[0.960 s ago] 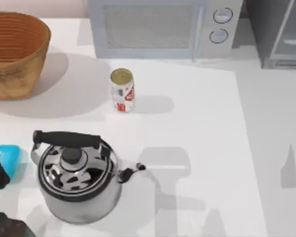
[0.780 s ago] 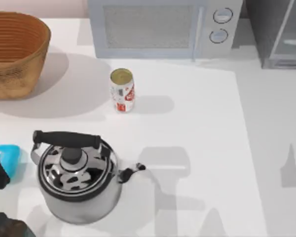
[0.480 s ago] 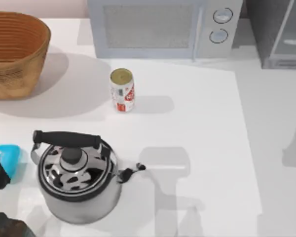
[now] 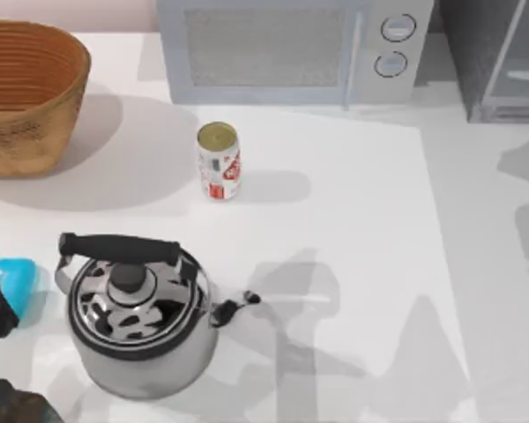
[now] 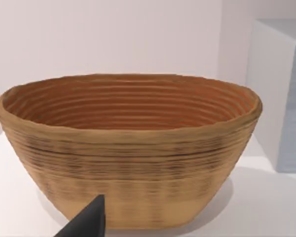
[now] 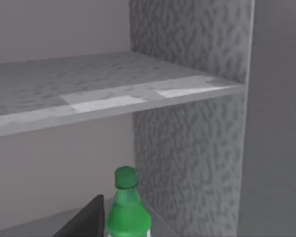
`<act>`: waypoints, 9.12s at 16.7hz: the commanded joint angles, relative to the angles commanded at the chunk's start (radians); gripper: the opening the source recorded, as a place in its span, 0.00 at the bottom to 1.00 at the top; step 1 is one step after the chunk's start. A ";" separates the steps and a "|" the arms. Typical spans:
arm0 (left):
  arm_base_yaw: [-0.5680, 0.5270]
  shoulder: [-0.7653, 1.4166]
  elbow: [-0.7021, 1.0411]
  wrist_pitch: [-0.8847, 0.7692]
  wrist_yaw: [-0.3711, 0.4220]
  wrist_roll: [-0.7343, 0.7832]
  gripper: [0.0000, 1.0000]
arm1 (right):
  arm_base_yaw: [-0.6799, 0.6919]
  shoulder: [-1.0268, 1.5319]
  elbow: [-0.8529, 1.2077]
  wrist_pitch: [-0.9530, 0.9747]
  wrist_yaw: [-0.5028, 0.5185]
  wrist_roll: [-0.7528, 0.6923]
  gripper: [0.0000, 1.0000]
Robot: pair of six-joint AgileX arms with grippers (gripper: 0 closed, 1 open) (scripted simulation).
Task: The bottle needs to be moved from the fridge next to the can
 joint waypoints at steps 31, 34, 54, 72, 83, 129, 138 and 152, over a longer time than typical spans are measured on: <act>0.000 0.000 0.000 0.000 0.000 0.000 1.00 | -0.038 1.463 0.960 0.442 0.549 -0.003 1.00; 0.000 0.000 0.000 0.000 0.000 0.000 1.00 | -0.040 1.465 0.963 0.441 0.547 -0.003 1.00; 0.000 0.000 0.000 0.000 0.000 0.000 1.00 | -0.040 1.465 0.963 0.441 0.547 -0.003 0.00; 0.000 0.000 0.000 0.000 0.000 0.000 1.00 | -0.032 1.314 0.922 0.337 0.543 0.005 0.00; 0.000 0.000 0.000 0.000 0.000 0.000 1.00 | -0.024 0.953 0.283 0.587 0.552 0.010 0.00; 0.000 0.000 0.000 0.000 0.000 0.000 1.00 | 0.607 1.127 0.293 0.665 0.089 0.076 1.00; 0.000 0.000 0.000 0.000 0.000 0.000 1.00 | 0.608 1.125 0.289 0.667 0.091 0.077 1.00; 0.000 0.000 0.000 0.000 0.000 0.000 1.00 | 0.637 0.975 0.176 0.631 0.099 0.085 1.00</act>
